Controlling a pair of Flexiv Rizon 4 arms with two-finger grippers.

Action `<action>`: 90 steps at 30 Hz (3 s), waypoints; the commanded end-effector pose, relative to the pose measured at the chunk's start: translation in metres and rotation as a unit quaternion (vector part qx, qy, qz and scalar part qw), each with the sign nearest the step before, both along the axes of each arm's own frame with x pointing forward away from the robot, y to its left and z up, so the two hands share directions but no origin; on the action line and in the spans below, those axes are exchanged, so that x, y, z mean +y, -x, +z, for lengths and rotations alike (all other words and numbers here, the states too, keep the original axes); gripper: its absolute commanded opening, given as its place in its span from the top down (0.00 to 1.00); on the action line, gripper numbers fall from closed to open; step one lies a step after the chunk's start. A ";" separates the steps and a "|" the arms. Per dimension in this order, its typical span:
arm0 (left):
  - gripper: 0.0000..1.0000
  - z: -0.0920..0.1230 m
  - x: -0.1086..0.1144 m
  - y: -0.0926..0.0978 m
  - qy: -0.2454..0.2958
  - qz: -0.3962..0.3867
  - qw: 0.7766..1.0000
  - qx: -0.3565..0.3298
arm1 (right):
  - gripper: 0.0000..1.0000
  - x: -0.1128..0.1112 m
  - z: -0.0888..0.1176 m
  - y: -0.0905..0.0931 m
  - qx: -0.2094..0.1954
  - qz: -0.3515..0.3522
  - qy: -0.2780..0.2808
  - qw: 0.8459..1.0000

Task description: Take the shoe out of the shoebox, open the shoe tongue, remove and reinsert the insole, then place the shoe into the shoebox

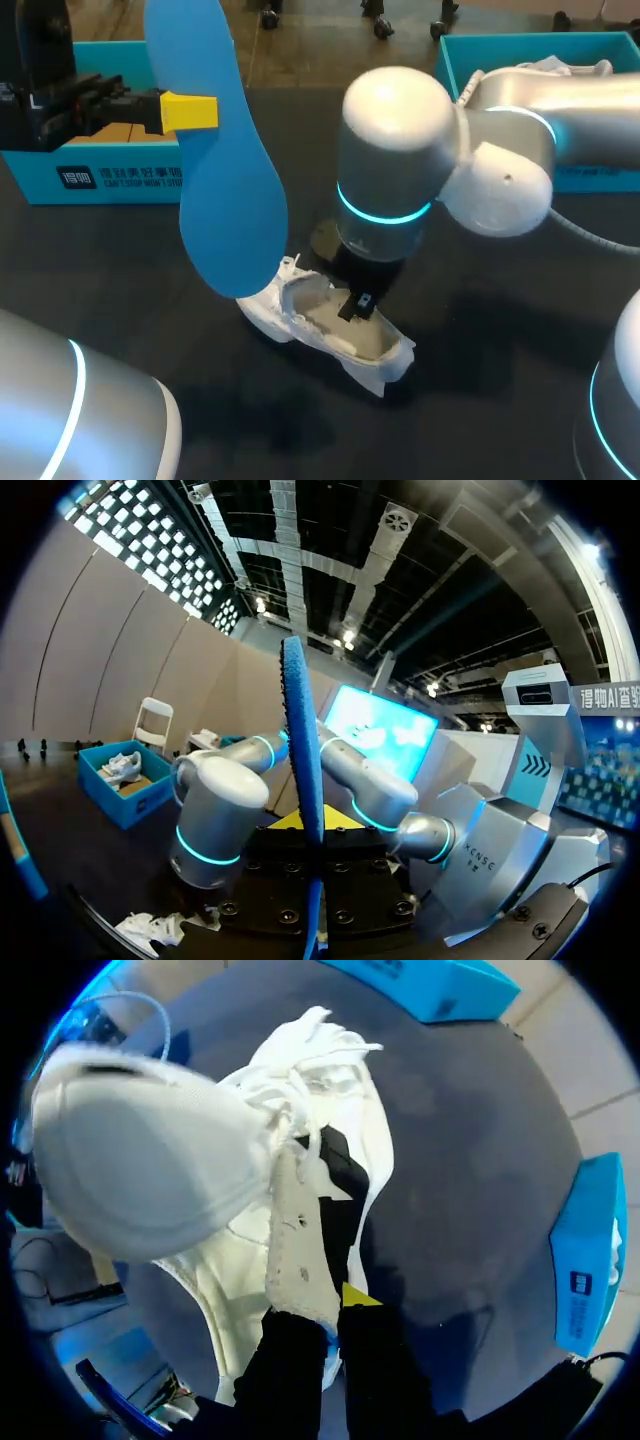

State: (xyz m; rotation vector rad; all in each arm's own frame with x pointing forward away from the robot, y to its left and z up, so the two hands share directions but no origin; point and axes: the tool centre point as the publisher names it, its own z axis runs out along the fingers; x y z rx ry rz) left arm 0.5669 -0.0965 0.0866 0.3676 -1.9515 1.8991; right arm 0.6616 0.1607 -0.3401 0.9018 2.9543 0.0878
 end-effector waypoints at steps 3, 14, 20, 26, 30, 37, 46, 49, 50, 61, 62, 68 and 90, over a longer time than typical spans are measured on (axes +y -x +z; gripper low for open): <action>1.00 0.001 -0.001 -0.002 -0.002 -0.002 1.000 0.000 | 1.00 -0.007 0.009 -0.001 -0.005 -0.051 -0.031 0.998; 1.00 0.001 -0.001 -0.002 -0.002 -0.002 1.000 0.000 | 1.00 -0.007 0.025 -0.008 0.038 -0.358 -0.041 0.932; 1.00 0.001 -0.001 -0.002 -0.002 -0.002 1.000 0.000 | 1.00 -0.007 0.025 -0.008 0.038 -0.358 -0.041 0.932; 1.00 0.001 -0.001 -0.002 -0.002 -0.002 1.000 0.000 | 1.00 0.000 0.010 -0.009 0.095 -0.387 -0.082 0.914; 1.00 0.001 -0.001 -0.002 -0.002 -0.002 1.000 0.000 | 1.00 -0.003 0.006 -0.009 0.109 -0.408 -0.099 0.901; 1.00 0.001 -0.001 -0.002 -0.002 -0.002 1.000 0.000 | 1.00 -0.009 -0.005 -0.010 0.114 -0.414 -0.110 0.896; 1.00 0.001 -0.001 -0.002 -0.002 -0.002 1.000 0.000 | 1.00 -0.008 -0.034 -0.013 0.153 -0.413 -0.124 0.889; 1.00 0.001 -0.001 -0.002 -0.002 -0.002 1.000 0.000 | 1.00 -0.009 -0.040 -0.014 0.161 -0.414 -0.127 0.887; 1.00 0.001 -0.001 -0.002 -0.002 -0.002 1.000 0.000 | 1.00 -0.009 -0.041 -0.014 0.165 -0.413 -0.129 0.886; 1.00 0.001 -0.001 -0.002 -0.002 -0.002 1.000 0.000 | 0.00 -0.008 -0.036 -0.011 0.162 -0.417 -0.124 0.886; 1.00 0.001 -0.001 -0.002 -0.002 -0.002 1.000 0.000 | 0.00 -0.009 -0.031 -0.010 0.162 -0.415 -0.128 0.886; 1.00 0.001 -0.001 -0.002 -0.002 -0.002 1.000 0.000 | 0.00 -0.043 0.004 -0.014 0.251 -0.433 -0.209 0.840; 1.00 0.001 -0.001 -0.002 -0.002 -0.002 1.000 0.000 | 0.00 -0.062 0.072 -0.020 0.289 -0.367 -0.361 0.807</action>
